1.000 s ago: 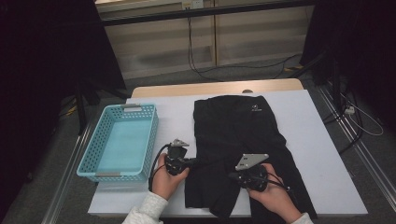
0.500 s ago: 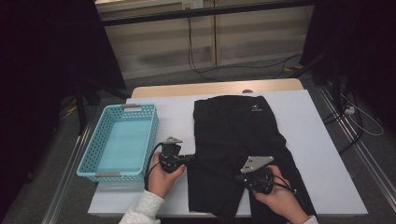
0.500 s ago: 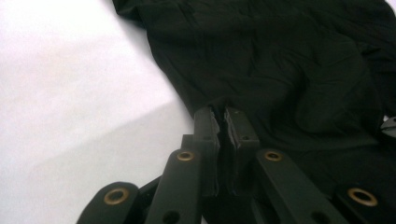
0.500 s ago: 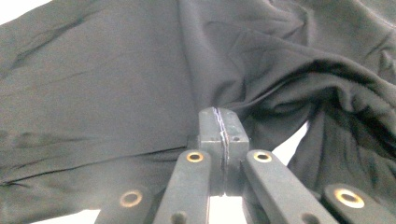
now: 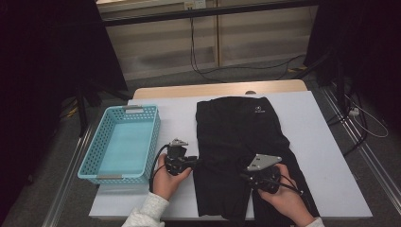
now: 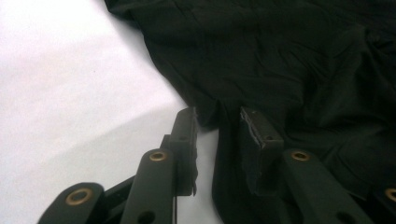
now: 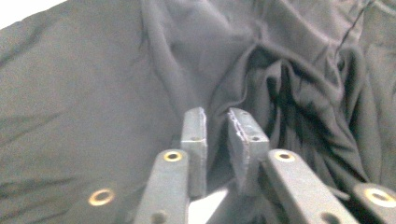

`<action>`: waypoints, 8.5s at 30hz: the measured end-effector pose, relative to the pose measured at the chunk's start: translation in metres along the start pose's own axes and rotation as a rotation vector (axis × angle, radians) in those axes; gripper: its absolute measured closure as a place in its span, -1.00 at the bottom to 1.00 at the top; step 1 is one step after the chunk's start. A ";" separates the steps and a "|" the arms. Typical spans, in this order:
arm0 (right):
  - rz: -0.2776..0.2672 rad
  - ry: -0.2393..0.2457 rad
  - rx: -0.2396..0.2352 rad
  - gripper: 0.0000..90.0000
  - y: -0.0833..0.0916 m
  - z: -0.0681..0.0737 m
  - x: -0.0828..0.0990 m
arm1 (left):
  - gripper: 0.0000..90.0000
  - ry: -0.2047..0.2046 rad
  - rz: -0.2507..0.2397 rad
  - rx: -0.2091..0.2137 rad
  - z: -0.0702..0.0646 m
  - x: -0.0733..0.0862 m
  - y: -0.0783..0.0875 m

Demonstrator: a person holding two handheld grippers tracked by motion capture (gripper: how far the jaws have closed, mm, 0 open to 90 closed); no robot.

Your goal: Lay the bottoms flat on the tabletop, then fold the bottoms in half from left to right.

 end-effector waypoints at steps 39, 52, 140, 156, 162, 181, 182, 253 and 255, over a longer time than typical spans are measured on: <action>-0.039 -0.053 0.037 0.99 -0.025 -0.006 -0.004 | 0.61 -0.069 0.016 0.070 -0.020 0.006 -0.011; -0.048 -0.040 -0.030 0.72 -0.020 0.000 -0.006 | 0.99 0.053 0.074 0.102 0.001 -0.002 0.019; -0.092 0.079 -0.281 0.17 -0.054 0.070 -0.036 | -0.13 0.082 -0.031 -0.019 0.019 -0.009 0.027; -0.079 0.080 -0.372 0.30 -0.043 0.082 -0.037 | -0.27 0.071 -0.041 -0.020 0.017 -0.009 0.024; -0.082 0.050 -0.273 0.03 -0.037 0.065 -0.037 | -0.35 0.058 -0.028 -0.017 0.016 -0.007 0.023; -0.163 -0.100 -0.075 -0.57 -0.016 0.005 -0.037 | -0.69 0.012 -0.012 -0.033 0.007 0.009 0.026; -0.165 -0.102 -0.073 -0.58 -0.015 0.004 -0.037 | -0.70 0.011 -0.011 -0.026 0.006 0.010 0.027; -0.219 -0.137 0.015 -0.76 -0.009 -0.028 -0.044 | -0.63 -0.093 0.045 -0.051 -0.003 0.031 0.025; -0.222 -0.139 0.020 -0.76 -0.007 -0.029 -0.044 | -0.55 -0.085 0.048 -0.045 -0.005 0.030 0.024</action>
Point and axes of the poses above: each handheld gripper's, and its own axes: y roughly backward along the jaws, x roughly out of its underside, z roughly to its left, the point moved 2 cm from there along -y, roughly forward along the jaws, and after that the axes turned 1 degree about z, right-handed, at the moved point
